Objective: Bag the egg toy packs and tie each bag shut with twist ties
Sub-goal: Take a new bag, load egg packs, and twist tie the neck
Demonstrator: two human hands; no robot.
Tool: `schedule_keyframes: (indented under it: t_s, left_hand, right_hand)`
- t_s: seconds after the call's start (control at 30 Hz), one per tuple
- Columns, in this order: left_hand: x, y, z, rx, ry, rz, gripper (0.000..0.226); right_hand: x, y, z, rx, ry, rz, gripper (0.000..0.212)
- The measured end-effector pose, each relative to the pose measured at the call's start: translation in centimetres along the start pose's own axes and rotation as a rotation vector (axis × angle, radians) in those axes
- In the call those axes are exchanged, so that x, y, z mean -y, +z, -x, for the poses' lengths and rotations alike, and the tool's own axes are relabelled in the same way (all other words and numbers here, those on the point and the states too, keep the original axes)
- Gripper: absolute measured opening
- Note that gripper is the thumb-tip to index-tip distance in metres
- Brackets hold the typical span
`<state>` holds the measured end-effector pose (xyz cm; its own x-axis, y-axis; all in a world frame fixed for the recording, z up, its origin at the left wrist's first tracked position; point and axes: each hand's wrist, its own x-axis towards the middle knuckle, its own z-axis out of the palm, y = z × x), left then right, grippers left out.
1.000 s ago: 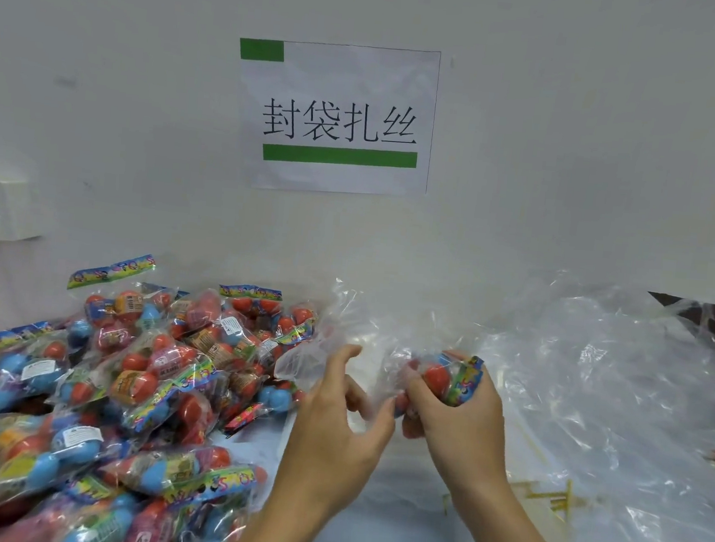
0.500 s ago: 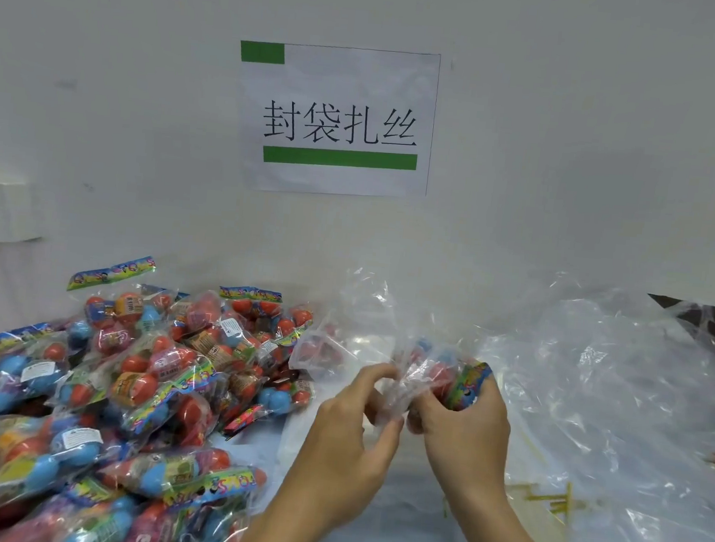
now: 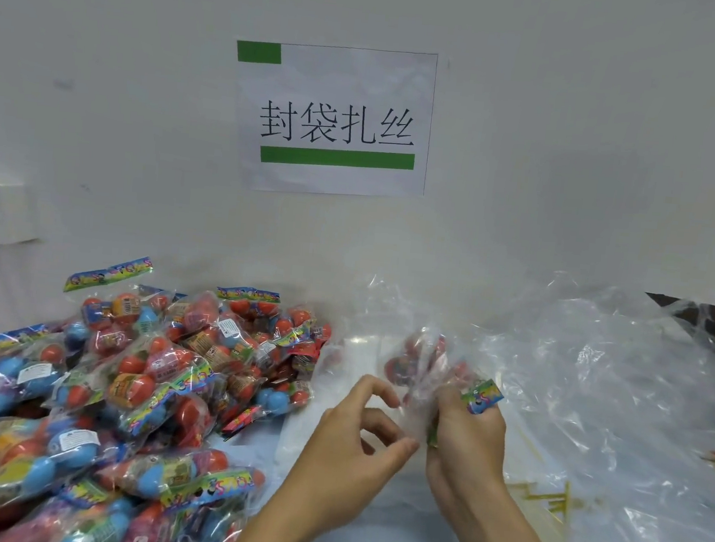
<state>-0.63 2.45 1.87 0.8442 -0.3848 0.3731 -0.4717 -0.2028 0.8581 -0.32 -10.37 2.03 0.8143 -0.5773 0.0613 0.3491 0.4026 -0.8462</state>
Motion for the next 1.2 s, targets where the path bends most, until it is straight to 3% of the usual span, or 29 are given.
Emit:
schedule_keyframes:
  t_s: [0.13,0.3,0.43,0.57,0.63,0.73,0.83,0.97,1.07,1.2]
  left_hand:
    - [0.1,-0.1,0.0,-0.087,0.0,-0.068,0.006]
    - [0.4,-0.7,0.1,-0.354,0.162,-0.517,0.019]
    - [-0.1,-0.6,-0.2,-0.56,0.276,-0.452,0.013]
    - [-0.1,-0.8,-0.5,-0.463,0.195,-0.358,0.055]
    - [0.2,-0.9,-0.6,-0.394,0.175,-0.327,0.051]
    - [0.3,-1.0,-0.9,-0.421,0.239,-0.25,0.033]
    - [0.1,-0.8,-0.9,-0.466,0.338,-0.238,0.025]
    - [-0.5,-0.3,-0.7,-0.514,0.407,-0.256,0.021]
    - [-1.1,0.0,-0.4,-0.508,0.297,-0.182,0.025]
    - [-0.8,-0.4,-0.7,-0.633,-0.068,0.026,0.026]
  right_hand:
    - [0.1,-0.2,-0.4,0.013,-0.023,0.02,0.016]
    - [-0.1,-0.4,-0.1,0.068,-0.151,0.153,0.014]
    - [-0.3,-0.1,0.5,0.162,-0.222,0.232,0.025]
    - [-0.3,0.1,1.1,0.347,-0.27,0.386,0.036]
    - [-0.6,0.2,1.4,0.423,-0.33,0.495,0.037]
    - [-0.7,0.4,1.8,0.485,-0.433,0.577,0.033]
    - [-0.7,0.6,2.1,0.496,-0.46,0.619,0.008]
    - [-1.0,0.4,1.8,0.435,-0.498,0.634,0.025]
    - [-0.8,0.4,1.7,0.369,-0.454,0.57,0.02]
    - [-0.8,0.1,0.9,0.228,-0.324,0.408,0.016]
